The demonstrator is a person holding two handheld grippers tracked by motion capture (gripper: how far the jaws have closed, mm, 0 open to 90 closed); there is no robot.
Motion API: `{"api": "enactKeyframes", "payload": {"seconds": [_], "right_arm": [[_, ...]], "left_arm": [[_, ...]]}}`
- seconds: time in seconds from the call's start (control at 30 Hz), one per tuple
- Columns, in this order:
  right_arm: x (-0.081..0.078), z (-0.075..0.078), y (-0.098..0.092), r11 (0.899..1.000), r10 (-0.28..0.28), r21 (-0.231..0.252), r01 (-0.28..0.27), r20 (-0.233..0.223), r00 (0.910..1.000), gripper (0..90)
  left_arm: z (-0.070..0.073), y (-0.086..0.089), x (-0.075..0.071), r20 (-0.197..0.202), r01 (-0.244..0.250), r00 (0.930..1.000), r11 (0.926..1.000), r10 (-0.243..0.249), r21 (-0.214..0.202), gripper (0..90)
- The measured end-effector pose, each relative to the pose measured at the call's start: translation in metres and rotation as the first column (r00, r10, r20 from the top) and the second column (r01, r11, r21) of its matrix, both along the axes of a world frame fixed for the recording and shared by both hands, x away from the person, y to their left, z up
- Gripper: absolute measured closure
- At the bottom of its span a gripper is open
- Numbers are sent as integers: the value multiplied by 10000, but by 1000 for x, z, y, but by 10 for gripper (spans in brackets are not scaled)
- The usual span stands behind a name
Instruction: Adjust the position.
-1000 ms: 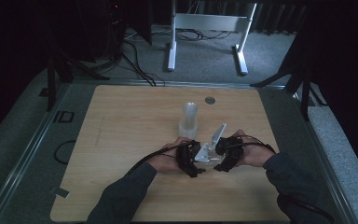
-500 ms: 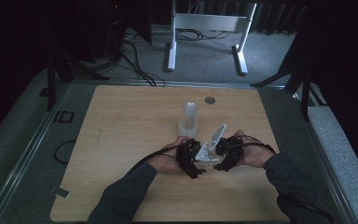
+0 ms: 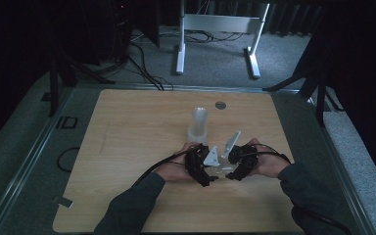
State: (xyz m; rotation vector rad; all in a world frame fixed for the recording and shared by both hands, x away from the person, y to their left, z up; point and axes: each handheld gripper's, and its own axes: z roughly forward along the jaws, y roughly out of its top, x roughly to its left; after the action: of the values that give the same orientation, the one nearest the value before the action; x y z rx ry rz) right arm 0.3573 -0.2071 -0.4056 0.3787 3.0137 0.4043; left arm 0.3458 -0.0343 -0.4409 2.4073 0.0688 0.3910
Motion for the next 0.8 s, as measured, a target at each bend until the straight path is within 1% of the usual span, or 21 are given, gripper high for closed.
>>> {"api": "enactKeyframes", "payload": {"seconds": [0.03, 0.17, 0.27, 0.33, 0.37, 0.4, 0.63, 0.8], "right_arm": [[0, 0, -1, 9999, -98, 24, 98, -11, 10000, 414], [1, -1, -5, 9998, -191, 113, 190, 68, 9998, 414], [2, -2, -8, 9993, -342, 119, 341, 124, 9993, 414], [3, -2, -9, 9991, -392, 154, 390, 146, 9991, 414], [3, -3, -11, 9987, -481, 154, 478, 164, 9987, 414], [3, -4, -13, 9976, -636, 276, 632, 123, 9979, 414], [5, -6, -20, 9936, -1076, 353, 1071, 121, 9941, 414], [7, -9, -26, 9868, -1577, 399, 1570, 141, 9874, 414]], "left_arm": [[1, 0, 0, 16, -32, 10000, 9999, 32, -116, 176], [6, 2, 1, 99, -131, 9999, 9992, 135, -383, 176], [8, 4, 3, 86, -245, 9996, 9980, 250, -578, 176], [9, 5, 3, 93, -258, 9996, 9980, 264, -579, 177], [10, 7, 4, 86, -324, 9994, 9974, 331, -644, 177], [10, 8, 4, 99, -324, 9994, 9974, 331, -646, 179], [12, 10, 6, 134, -387, 9991, 9963, 399, -770, 203], [13, 11, 6, 130, -452, 9988, 9951, 466, -878, 225]]}}
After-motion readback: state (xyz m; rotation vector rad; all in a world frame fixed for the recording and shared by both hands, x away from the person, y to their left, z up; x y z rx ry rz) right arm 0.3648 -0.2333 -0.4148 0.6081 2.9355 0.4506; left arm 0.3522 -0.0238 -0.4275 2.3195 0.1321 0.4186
